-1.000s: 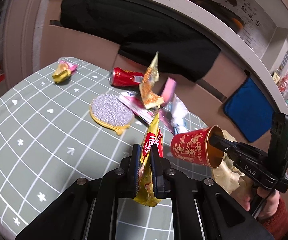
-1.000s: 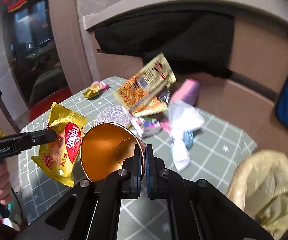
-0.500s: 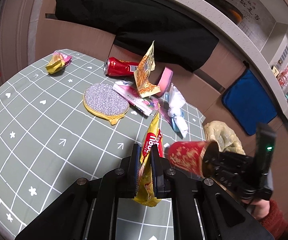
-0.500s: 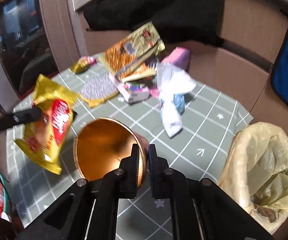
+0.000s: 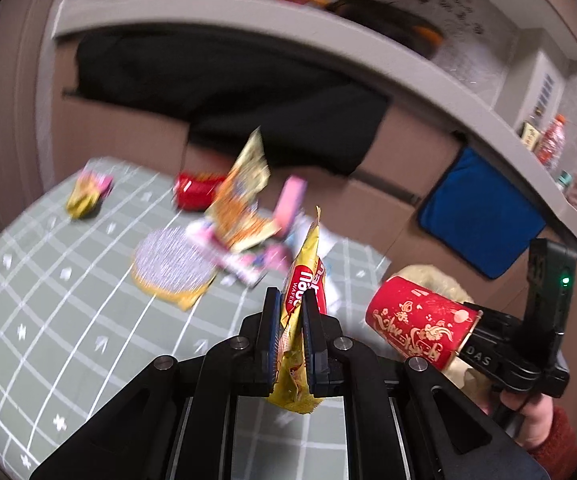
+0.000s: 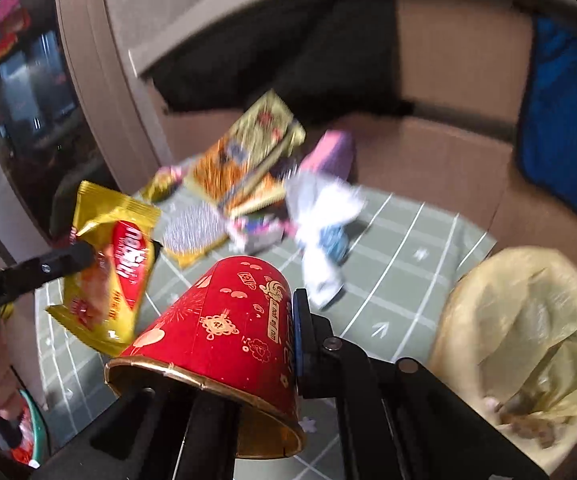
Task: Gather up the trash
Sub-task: 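Move both grippers over the yellow bin and release the wrapper and red cup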
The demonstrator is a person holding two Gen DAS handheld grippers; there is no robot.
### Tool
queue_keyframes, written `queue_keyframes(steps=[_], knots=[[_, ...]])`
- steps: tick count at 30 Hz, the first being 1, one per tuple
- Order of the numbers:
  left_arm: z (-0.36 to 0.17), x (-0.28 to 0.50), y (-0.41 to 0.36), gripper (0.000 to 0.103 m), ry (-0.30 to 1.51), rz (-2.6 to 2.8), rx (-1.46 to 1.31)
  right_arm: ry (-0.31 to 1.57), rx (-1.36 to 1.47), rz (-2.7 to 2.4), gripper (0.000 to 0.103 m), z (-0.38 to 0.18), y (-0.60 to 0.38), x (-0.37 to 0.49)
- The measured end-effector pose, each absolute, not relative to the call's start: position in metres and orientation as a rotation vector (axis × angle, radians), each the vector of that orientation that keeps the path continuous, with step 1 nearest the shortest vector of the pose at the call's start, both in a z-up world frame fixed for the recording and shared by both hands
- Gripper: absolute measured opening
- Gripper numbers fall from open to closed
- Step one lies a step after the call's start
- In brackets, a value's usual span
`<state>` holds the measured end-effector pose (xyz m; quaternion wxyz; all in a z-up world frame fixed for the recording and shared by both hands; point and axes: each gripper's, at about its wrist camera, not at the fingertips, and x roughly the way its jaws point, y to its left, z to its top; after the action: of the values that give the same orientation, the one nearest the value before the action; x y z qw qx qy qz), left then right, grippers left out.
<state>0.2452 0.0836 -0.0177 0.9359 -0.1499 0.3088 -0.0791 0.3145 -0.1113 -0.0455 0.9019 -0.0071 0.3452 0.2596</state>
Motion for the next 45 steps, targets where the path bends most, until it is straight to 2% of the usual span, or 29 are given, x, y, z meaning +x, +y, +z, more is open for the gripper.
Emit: queue_keyframes(steps=[9,17,27,42,43,45], knots=[[0.034,0.256,0.008,0.011,0.512,-0.264,-0.232,0.585,0.002,0.446,0.005,0.008,-0.176,0.297],[0.047,0.269,-0.067,0.011,0.487,-0.426,-0.225,0.518,0.047,0.313,0.005,0.034,-0.251,0.279],[0.007,0.3,-0.13,0.011,0.601,-0.503,-0.208,0.576,0.079,0.194,0.006,0.014,-0.311,0.282],[-0.047,0.348,-0.152,0.012,0.768,-0.539,-0.244,0.727,0.124,0.134,0.006,-0.04,-0.331,0.328],[-0.048,0.351,-0.152,0.014,0.775,-0.547,-0.256,0.735,0.128,0.121,0.006,-0.043,-0.332,0.33],[-0.052,0.355,-0.149,0.026,0.794,-0.57,-0.289,0.757,0.131,0.103,0.007,-0.047,-0.334,0.332]])
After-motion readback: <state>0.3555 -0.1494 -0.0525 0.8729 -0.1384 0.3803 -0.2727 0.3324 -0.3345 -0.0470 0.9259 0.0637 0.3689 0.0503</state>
